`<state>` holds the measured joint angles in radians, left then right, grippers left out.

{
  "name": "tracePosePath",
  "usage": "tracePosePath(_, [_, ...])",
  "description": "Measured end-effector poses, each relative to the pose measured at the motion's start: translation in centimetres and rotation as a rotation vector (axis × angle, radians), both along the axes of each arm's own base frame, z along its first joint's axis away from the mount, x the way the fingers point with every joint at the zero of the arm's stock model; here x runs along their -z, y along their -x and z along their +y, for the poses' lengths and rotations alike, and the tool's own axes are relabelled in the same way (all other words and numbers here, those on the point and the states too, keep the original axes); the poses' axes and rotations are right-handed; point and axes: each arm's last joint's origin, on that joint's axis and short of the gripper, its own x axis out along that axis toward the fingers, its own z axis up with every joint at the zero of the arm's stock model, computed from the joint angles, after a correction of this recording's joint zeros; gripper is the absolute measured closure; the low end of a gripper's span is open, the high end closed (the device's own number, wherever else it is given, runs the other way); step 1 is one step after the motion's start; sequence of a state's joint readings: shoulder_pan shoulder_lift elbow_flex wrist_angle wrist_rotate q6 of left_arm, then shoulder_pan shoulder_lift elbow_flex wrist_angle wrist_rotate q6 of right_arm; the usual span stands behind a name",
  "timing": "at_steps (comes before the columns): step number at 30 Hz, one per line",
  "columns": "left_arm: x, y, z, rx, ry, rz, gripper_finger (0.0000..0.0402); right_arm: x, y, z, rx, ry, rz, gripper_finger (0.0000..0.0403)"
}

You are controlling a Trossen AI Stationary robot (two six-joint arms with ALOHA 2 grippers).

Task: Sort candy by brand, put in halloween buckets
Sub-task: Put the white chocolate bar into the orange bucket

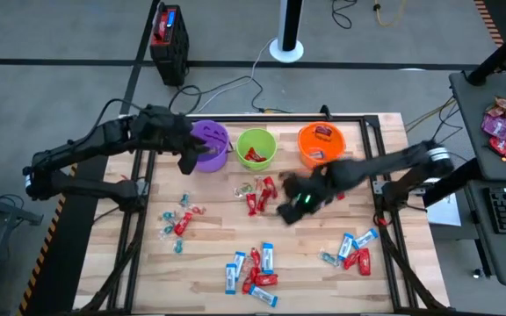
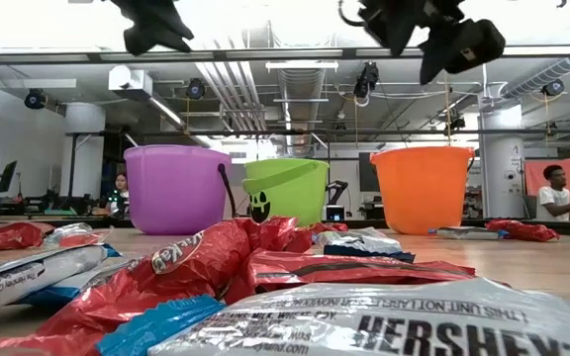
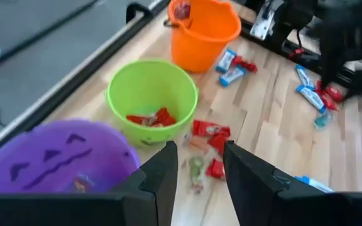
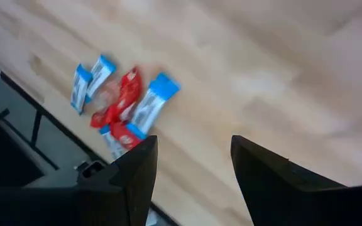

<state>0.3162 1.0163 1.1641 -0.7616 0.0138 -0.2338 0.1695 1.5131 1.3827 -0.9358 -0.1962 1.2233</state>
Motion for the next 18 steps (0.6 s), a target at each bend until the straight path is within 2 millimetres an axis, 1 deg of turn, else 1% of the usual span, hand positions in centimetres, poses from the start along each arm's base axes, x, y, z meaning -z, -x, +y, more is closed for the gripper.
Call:
tracePosePath(2, [-0.1, 0.0, -0.5, -0.013, -0.033, 0.003, 0.0292, 1.7, -1.5, 1.9, 0.021, -0.011, 0.003, 0.0209])
tracePosePath(4, [-0.1, 0.0, -0.7, -0.035, -0.061, 0.008, 0.0292, 3.6, -2.7, 3.4, 0.031, -0.014, 0.018, 0.0209])
tracePosePath(6, [-0.1, 0.0, -0.7, -0.054, -0.076, 0.013, 0.0293, 5.8, -3.5, 4.3, 0.039, -0.013, 0.083, 0.0209])
tracePosePath(9, [-0.1, -0.1, -0.6, -0.072, -0.093, 0.021, 0.0293, 8.6, -4.7, 5.2, 0.016, -0.028, 0.118, 0.0209])
tracePosePath(13, [0.1, 0.0, -0.5, -0.102, -0.116, 0.044, 0.0293, 10.7, -6.3, 6.1, -0.024, -0.105, 0.076, 0.0209])
tracePosePath(18, [0.2, 0.0, -0.5, -0.106, -0.118, 0.057, 0.0293, 12.6, -7.0, 6.6, -0.026, -0.101, 0.089, 0.0209])
